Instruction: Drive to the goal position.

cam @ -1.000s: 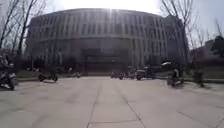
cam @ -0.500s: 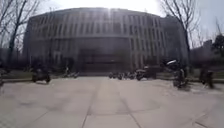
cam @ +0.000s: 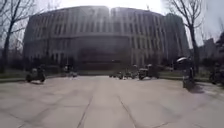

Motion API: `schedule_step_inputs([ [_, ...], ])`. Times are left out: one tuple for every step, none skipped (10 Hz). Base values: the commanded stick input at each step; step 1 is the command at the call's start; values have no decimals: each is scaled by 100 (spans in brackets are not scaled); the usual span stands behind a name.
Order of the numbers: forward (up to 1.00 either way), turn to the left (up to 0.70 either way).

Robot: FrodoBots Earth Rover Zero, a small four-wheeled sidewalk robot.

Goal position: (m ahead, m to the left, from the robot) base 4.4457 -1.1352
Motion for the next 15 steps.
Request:
schedule_step_inputs([
  [100,23],
  [100,13],
  [100,2],
  [100,0],
  [100,0],
  [100,0],
  [100,0],
  [100,0],
  [100,0],
  [100,0],
  [100,0],
  [100,0],
  [100,0],
  [100,0],
  [100,0],
])
